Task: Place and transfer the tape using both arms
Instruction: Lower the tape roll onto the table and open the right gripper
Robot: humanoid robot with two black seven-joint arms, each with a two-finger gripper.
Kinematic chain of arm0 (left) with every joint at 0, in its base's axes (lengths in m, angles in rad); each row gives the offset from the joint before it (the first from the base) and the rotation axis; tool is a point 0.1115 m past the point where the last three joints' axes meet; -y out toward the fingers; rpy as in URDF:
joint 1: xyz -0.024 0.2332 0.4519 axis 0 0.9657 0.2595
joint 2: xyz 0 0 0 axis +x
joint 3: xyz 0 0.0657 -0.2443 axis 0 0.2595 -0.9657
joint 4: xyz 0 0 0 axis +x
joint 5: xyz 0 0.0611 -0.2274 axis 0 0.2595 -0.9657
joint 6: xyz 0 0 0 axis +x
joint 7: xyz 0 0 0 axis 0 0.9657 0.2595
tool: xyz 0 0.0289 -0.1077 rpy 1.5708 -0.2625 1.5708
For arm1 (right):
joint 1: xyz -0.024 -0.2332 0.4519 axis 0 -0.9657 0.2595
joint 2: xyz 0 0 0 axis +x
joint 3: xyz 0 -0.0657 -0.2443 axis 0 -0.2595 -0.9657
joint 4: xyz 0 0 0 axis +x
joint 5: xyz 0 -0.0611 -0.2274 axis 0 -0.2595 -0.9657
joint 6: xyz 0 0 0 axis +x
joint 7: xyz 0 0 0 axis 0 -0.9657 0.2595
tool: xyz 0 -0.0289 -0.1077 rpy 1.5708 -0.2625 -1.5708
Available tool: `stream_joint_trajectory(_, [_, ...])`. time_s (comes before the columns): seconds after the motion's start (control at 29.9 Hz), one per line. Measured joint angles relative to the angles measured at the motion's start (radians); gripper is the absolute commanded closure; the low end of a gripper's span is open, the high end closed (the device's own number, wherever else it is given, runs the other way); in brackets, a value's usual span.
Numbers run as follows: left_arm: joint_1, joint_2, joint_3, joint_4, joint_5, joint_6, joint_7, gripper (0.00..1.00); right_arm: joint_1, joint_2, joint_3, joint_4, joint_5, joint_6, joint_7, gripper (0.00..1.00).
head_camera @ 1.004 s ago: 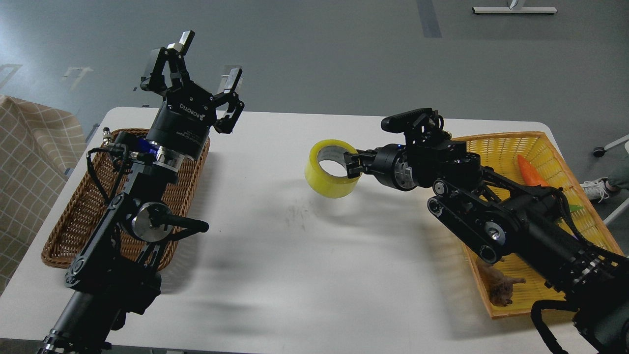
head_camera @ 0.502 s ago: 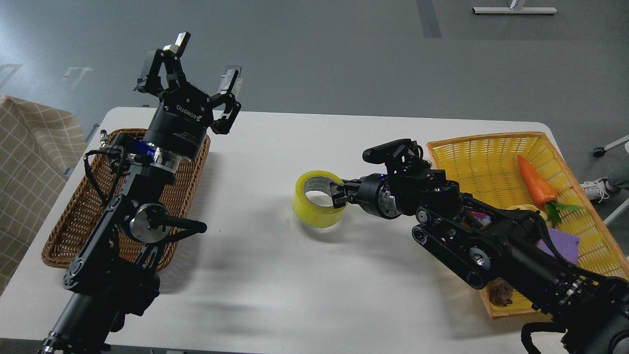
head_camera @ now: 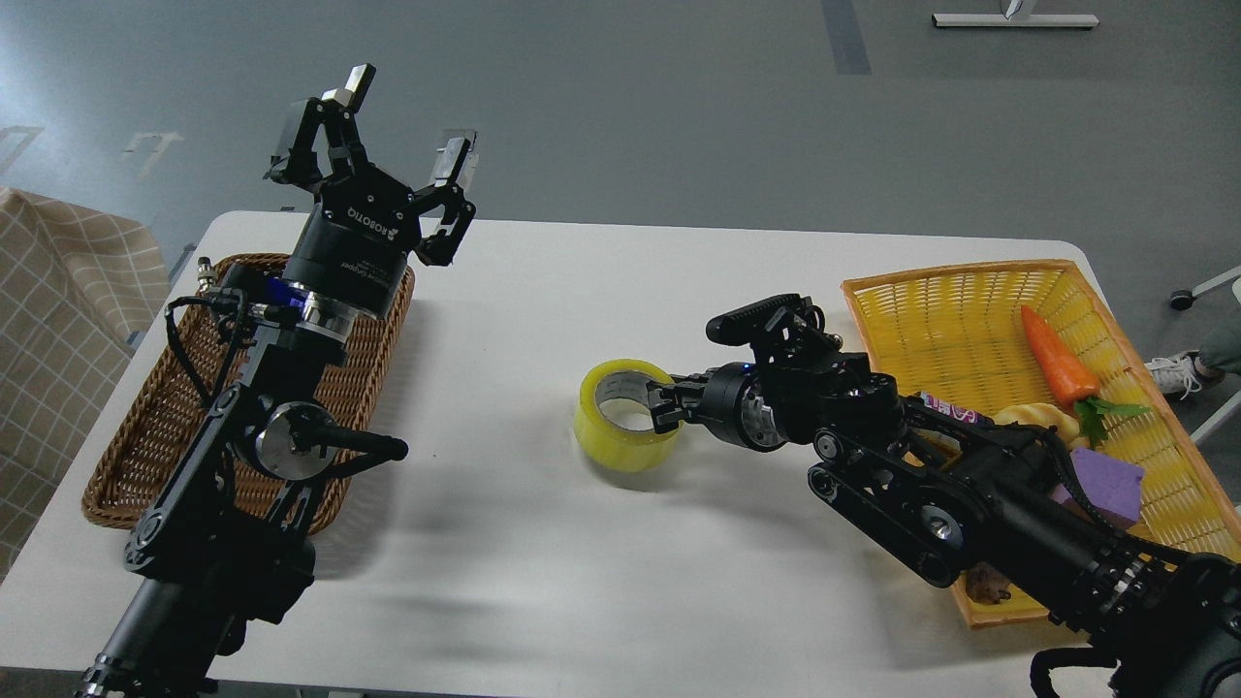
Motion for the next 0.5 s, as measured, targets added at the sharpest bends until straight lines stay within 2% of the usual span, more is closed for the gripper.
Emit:
stream_joint_trajectory(0.13, [0.0,0.003,-0.001,0.0,0.0,0.0,0.0,0.02,0.0,-0.002,-0.026,0.015,-0.002,0.0,0.0,1.0])
stream_joint_trajectory(0.17, [0.001,0.004,-0.002,0.0,0.0,0.0,0.0,0.02,0.0,-0.003,-0.031,0.019,-0.003,0.0,0.0,0.9])
stream_joint_trajectory(0.23, [0.007,0.006,-0.007,0.0,0.0,0.0,0.0,0.02,0.001,-0.005,-0.037,0.025,-0.004,0.0,-0.002,0.75])
stream_joint_trajectory(0.3, [0.011,0.011,-0.011,-0.002,0.0,0.0,0.0,0.02,0.005,-0.007,-0.038,0.027,-0.007,0.0,-0.003,0.71])
stream_joint_trajectory(0.37, [0.013,0.014,-0.018,-0.003,0.0,0.0,0.0,0.02,0.006,-0.008,-0.04,0.027,-0.012,0.0,-0.003,0.57])
stream_joint_trajectory(0.5, [0.023,0.014,-0.043,-0.003,-0.001,0.0,0.0,0.02,0.005,-0.016,-0.04,0.023,-0.045,0.0,-0.01,0.48])
